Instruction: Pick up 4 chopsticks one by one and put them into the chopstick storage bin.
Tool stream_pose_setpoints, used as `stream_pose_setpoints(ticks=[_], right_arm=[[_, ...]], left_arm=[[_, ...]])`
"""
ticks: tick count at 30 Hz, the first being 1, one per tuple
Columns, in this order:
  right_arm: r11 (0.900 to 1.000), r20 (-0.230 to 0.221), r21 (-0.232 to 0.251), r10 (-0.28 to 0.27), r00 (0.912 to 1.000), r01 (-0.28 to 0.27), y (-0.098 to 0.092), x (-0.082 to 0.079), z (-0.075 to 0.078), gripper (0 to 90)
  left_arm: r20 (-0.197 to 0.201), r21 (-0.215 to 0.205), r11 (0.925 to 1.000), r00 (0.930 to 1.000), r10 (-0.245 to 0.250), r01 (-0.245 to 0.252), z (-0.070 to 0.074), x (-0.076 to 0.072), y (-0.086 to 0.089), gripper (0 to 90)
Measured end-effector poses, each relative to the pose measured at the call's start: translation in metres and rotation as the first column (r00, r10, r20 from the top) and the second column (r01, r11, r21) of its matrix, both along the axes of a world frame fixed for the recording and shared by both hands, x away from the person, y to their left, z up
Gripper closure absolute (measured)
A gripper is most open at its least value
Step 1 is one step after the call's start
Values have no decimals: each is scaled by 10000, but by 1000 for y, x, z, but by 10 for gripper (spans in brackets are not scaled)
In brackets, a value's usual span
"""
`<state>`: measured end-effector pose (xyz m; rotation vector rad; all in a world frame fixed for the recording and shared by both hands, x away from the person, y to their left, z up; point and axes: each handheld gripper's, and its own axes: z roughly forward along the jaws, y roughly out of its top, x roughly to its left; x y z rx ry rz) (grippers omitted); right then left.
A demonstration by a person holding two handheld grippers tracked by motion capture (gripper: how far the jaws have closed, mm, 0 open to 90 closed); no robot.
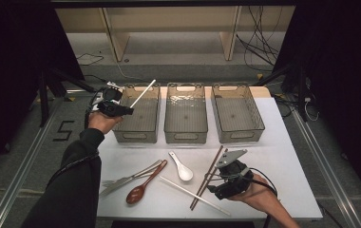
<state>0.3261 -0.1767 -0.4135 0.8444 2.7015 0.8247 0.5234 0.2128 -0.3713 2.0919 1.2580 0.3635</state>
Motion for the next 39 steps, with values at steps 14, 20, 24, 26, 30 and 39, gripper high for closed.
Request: stream_pose_setpoints(ticks=[14,20,24,26,30,39], right_arm=[[9999,-45,-11,166,9999,-166,1,0,0,266],[9997,-32,-27,255,9997,-255,1,0,-1,266],[9998,-51,-6,216,9998,-216,2,-1,0,266],[9996,-30,-9,278,9996,-278,2,0,0,266],[9995,-65,-31,323,9995,-323,2,0,-1,266],[9993,-129,23,374,9992,-374,3,-2,0,267]], left_arm=[[-261,140,9996,9993,251,-247,-10,21,-5,848],[-417,109,9987,9979,502,-498,-15,28,-3,847],[-462,54,9982,9972,594,-592,-16,31,-4,847],[-542,66,9979,9964,654,-651,-17,33,-5,846],[-621,152,9973,9954,729,-721,-19,35,-7,843],[-462,227,9953,9944,947,-937,-19,35,-13,576]])
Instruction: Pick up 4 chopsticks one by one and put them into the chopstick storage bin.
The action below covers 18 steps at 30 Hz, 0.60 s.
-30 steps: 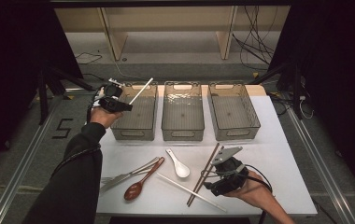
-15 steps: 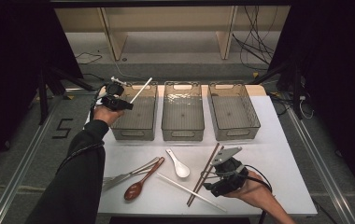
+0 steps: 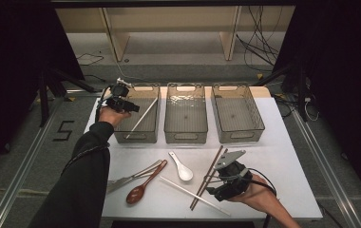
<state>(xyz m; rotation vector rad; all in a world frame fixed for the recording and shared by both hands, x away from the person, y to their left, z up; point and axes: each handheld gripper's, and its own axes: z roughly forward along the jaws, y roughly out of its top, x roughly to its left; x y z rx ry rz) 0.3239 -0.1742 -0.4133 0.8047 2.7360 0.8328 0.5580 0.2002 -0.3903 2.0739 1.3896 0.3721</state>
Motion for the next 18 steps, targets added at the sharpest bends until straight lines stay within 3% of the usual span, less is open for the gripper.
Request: stream_pose_setpoints(ticks=[3,12,16,18], right_arm=[[10000,20,19,-8,10000,8,0,-1,0,267],[9999,-107,-103,94,9999,-95,2,-3,-2,272],[9998,-129,-154,145,9998,-147,3,-3,-3,272],[9997,-140,-176,157,9998,-160,4,-3,-3,272]], left_arm=[[108,-583,9981,9998,-189,195,7,-8,-1,522],[485,-1331,9876,9958,-776,835,39,-48,1,313],[744,-2023,9734,9928,-943,1076,39,-67,0,285],[729,-2090,9695,9907,-1152,1282,34,-76,-3,266]])
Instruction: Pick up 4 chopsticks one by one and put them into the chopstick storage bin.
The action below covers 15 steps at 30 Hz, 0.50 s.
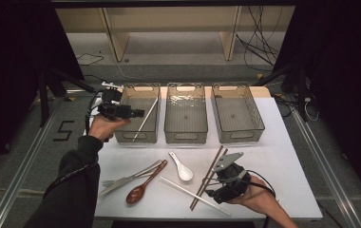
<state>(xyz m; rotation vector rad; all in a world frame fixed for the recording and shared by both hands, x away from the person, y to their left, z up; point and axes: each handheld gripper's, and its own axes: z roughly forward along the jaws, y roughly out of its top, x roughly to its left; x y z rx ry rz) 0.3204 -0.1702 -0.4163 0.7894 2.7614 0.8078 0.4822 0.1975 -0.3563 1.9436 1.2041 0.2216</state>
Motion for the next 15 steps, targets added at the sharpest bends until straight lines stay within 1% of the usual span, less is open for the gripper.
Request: stream_pose_setpoints(ticks=[1,3,4,5,6,8,9,11,12,13,14,15], right_arm=[[9999,-40,41,-125,9999,125,1,0,0,272],[9999,-113,-41,-95,9999,94,1,-1,-1,272],[10000,-127,-71,-67,9999,66,2,-1,-2,272],[9999,-160,-134,-11,9999,9,2,-1,-3,272],[9998,-183,-157,-81,9998,78,3,-1,-4,272],[9998,-244,-210,-46,9997,41,4,-1,-6,273],[9995,-226,-302,29,9997,-36,4,-1,-6,275],[9995,-389,-321,-25,9992,13,5,-2,-7,277],[9992,-316,-393,103,9994,-115,5,-1,-8,278],[9991,-348,-418,-8,9994,-6,6,-2,-8,280],[9987,-342,-495,136,9993,-153,6,-2,-9,281],[9987,-416,-501,61,9991,-82,7,-2,-9,283]], left_arm=[[4,87,9998,9999,-151,151,-2,-4,-2,262],[71,-59,9997,9997,-215,216,-4,-12,-3,231],[116,-128,9993,9993,-348,350,-5,-16,-4,231],[116,-60,9991,9991,-411,411,-6,-19,-5,226],[112,68,9990,9989,-451,450,-6,-22,-6,206],[198,-36,9978,9976,-667,668,-6,-30,-7,192],[199,2,9975,9973,-704,704,-7,-33,-8,187],[293,225,9969,9967,-760,754,-8,-39,-9,177],[287,332,9966,9966,-770,761,-9,-42,-10,176],[279,296,9963,9963,-818,810,-10,-45,-11,175],[293,237,9959,9956,-886,879,-11,-48,-11,172],[306,230,9950,9948,-975,968,-12,-51,-12,171]])
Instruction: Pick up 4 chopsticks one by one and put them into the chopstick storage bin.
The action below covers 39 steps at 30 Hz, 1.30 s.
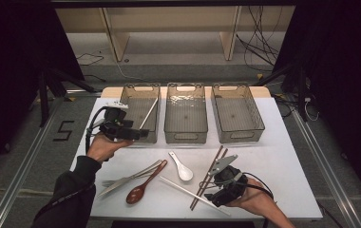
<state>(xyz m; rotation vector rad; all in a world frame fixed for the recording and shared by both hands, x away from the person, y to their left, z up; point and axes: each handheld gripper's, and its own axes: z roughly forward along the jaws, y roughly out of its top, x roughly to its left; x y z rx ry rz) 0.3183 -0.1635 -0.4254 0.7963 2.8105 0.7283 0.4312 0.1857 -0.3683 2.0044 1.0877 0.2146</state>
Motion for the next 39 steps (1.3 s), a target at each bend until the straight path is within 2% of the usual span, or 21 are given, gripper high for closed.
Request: stream_pose_setpoints(ticks=[8,13,16,17,18,19,24,27,30,31,37,38,39], right_arm=[[9995,-243,-307,105,9997,-113,5,-3,-4,291],[9985,-441,-522,138,9989,-161,7,-5,-8,309],[9965,-506,-716,393,9979,-428,7,-5,-10,325],[9968,-562,-733,273,9980,-314,8,-7,-10,332],[9945,-560,-878,524,9971,-572,8,-6,-11,339],[9947,-617,-861,517,9968,-569,8,-7,-11,347],[9910,-729,-1082,716,9948,-793,13,-9,-15,404],[9836,-770,-1486,918,9928,-1025,15,-10,-19,448],[9826,-762,-1544,922,9928,-1031,17,-11,-21,496],[9838,-895,-1506,847,9924,-976,18,-11,-21,514],[9777,-925,-1686,1106,9896,-1251,19,-10,-24,592],[9784,-1010,-1719,983,9900,-1146,20,-10,-24,602],[9760,-1034,-1781,1082,9887,-1255,21,-10,-24,613]], left_arm=[[206,51,9987,9985,-514,513,-8,-23,-8,167],[157,-49,9973,9972,-728,728,-14,-39,-9,165],[267,10,9963,9959,-864,864,-18,-47,-10,165],[316,72,9960,9955,-891,889,-19,-49,-10,165],[338,62,9961,9955,-885,883,-20,-51,-11,165],[378,54,9959,9952,-899,898,-20,-53,-11,164],[683,134,9948,9925,-1017,1010,-20,-64,-15,165],[676,107,9931,9908,-1169,1164,-22,-69,-19,164],[648,190,9906,9885,-1367,1357,-25,-73,-22,158],[630,164,9902,9882,-1394,1387,-26,-75,-23,158],[732,183,9873,9846,-1588,1579,-28,-85,-28,157],[695,190,9867,9842,-1626,1617,-28,-86,-28,157],[654,175,9867,9846,-1621,1613,-29,-87,-27,157]])
